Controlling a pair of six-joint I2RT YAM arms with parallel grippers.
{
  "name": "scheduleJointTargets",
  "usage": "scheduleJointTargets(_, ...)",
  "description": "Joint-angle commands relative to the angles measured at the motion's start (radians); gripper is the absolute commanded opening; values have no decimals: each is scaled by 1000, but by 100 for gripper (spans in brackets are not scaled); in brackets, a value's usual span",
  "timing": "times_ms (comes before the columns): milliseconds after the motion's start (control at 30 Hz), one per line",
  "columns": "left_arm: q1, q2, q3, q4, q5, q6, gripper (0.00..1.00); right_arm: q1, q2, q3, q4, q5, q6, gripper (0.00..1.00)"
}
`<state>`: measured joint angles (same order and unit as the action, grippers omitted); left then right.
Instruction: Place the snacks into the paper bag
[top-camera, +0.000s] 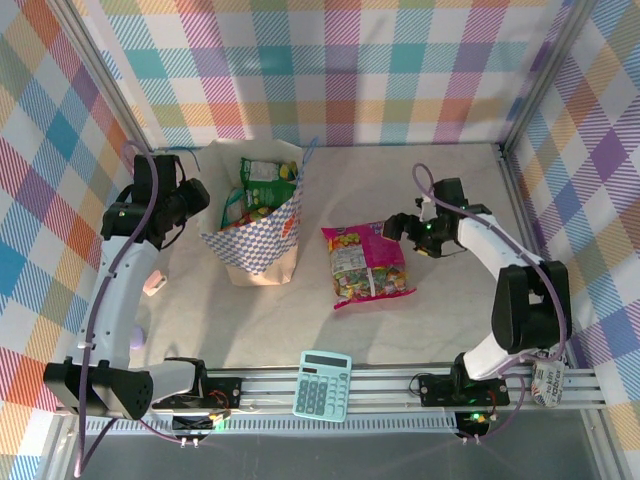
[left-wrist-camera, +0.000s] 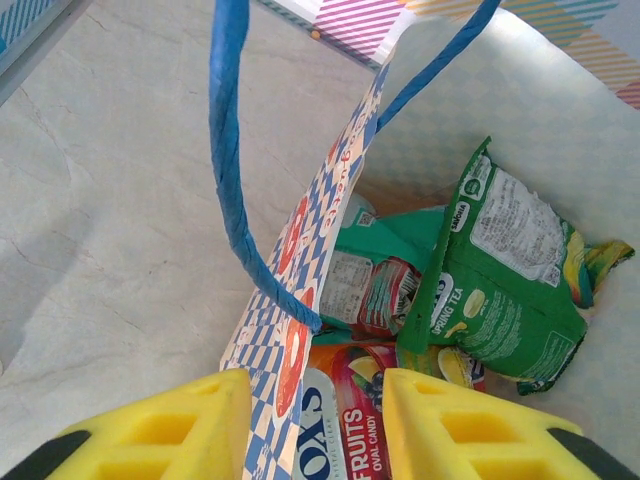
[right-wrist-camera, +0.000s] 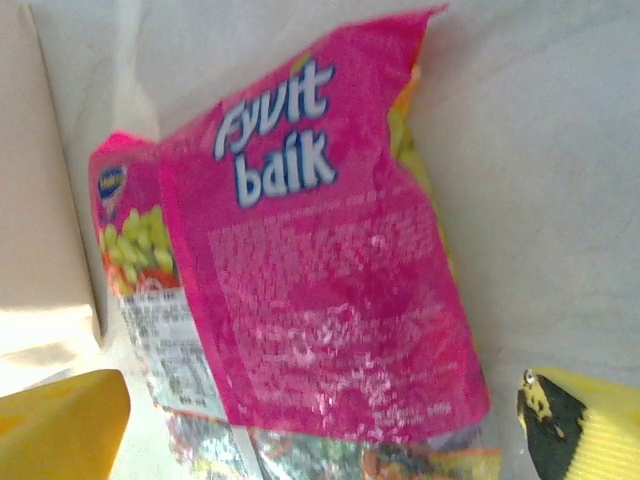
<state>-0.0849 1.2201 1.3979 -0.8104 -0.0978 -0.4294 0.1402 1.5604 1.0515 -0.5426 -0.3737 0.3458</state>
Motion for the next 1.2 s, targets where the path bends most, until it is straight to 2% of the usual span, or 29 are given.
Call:
scheduleJointTargets(0, -10, -25, 12, 2, 5, 6, 42, 0, -32, -68, 70, -41, -45, 99)
scheduleJointTargets(200, -12, -33, 13, -4, 2, 6, 46, 9, 15, -66, 74, -7, -77, 99)
scheduleJointTargets(567, -13, -34, 8, -12, 3, 15, 46, 54, 165, 10, 91, 1, -81, 99)
scheduleJointTargets(700, -12, -39, 10, -18, -9, 18, 46, 83, 182, 31, 108, -15, -80, 99)
scheduleJointTargets(900, -12, -37, 9, -25, -9, 18, 46, 137, 256, 86, 47, 43, -100, 100)
scheduleJointTargets(1167, -12, -55, 14, -39, -18, 23, 46, 176, 335, 114, 2, 87, -98, 93)
